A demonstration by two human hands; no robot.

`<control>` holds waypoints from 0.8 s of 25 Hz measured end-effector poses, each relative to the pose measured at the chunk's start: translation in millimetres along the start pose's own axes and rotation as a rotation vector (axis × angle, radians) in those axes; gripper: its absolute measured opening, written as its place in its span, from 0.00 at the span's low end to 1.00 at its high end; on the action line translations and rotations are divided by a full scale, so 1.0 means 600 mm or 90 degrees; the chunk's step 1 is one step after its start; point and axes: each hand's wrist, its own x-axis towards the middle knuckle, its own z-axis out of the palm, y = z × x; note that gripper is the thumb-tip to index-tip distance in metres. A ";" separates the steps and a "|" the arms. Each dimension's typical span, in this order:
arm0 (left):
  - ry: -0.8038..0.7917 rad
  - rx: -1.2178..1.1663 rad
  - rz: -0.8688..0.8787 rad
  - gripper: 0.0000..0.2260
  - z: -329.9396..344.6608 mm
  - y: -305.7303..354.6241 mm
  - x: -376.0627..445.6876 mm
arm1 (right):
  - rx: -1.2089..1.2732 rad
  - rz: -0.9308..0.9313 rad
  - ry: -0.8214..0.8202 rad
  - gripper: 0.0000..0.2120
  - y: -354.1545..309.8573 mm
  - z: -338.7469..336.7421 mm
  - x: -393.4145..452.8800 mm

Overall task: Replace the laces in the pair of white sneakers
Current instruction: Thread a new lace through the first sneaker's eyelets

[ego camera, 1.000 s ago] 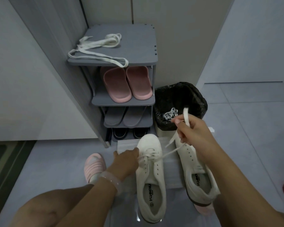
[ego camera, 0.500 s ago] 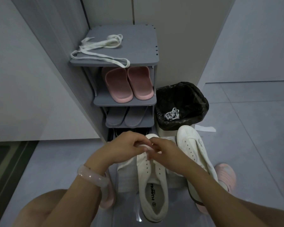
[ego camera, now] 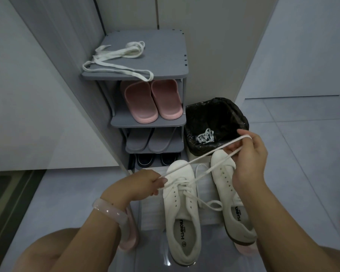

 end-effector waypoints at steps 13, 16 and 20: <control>-0.024 0.002 -0.011 0.15 0.014 -0.004 0.008 | 0.247 0.217 -0.054 0.20 0.013 -0.014 0.020; 0.009 0.033 -0.026 0.22 0.019 0.005 0.009 | 0.036 0.207 -0.083 0.13 0.019 -0.009 0.014; 0.084 -0.176 -0.037 0.13 0.030 0.002 0.030 | -0.591 0.055 -0.257 0.23 0.052 -0.009 -0.002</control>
